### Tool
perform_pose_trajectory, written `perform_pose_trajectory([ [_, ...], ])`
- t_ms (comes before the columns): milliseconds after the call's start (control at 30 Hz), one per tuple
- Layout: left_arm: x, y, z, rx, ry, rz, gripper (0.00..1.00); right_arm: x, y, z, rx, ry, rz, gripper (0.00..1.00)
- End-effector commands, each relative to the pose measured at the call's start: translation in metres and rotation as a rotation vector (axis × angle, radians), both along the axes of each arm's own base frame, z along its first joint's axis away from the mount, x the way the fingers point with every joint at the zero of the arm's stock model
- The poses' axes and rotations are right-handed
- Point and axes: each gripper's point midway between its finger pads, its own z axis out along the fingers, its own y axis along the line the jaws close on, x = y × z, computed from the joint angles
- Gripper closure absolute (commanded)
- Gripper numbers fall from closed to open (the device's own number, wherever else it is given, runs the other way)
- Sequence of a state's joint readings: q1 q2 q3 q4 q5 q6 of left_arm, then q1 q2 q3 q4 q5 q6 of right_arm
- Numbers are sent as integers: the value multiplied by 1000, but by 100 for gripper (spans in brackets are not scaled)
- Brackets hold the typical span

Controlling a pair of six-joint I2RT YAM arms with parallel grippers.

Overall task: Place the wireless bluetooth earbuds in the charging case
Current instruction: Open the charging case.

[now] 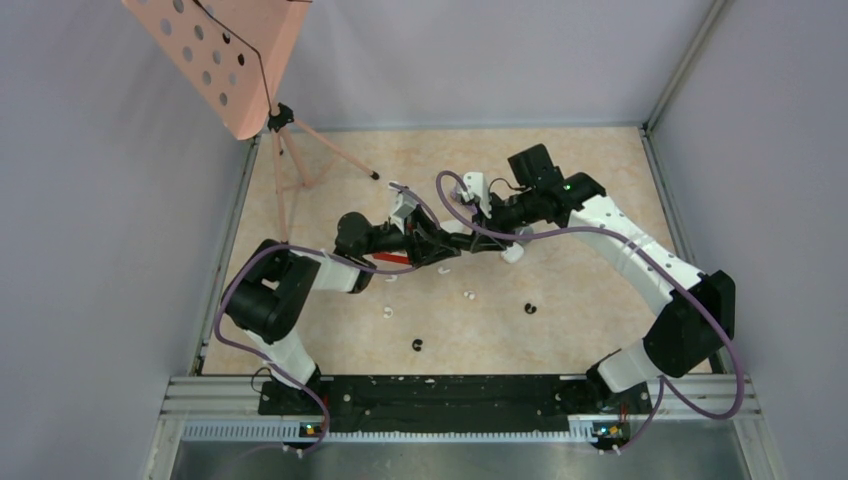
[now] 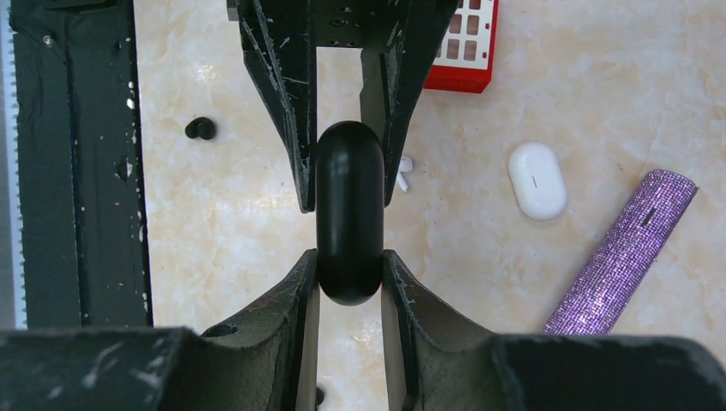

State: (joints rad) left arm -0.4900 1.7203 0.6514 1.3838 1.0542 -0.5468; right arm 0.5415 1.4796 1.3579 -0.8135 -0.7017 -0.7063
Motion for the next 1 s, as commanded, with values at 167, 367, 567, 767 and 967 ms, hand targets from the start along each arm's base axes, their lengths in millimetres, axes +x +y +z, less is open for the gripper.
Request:
perform_pose_trajectory([
  [167, 1, -6, 12, -29, -59, -26, 78, 6, 9, 19, 28, -61, 18, 88],
  [367, 2, -6, 8, -25, -42, -16, 58, 10, 9, 16, 14, -56, -1, 88],
  [567, 2, -7, 9, -26, -47, -19, 58, 11, 10, 18, 18, -52, -5, 88],
  [767, 2, -8, 8, -24, -40, -20, 56, 12, 11, 17, 20, -48, -11, 88],
  [967, 2, -9, 8, -25, -29, -22, 55, 12, 12, 16, 20, -36, -15, 89],
])
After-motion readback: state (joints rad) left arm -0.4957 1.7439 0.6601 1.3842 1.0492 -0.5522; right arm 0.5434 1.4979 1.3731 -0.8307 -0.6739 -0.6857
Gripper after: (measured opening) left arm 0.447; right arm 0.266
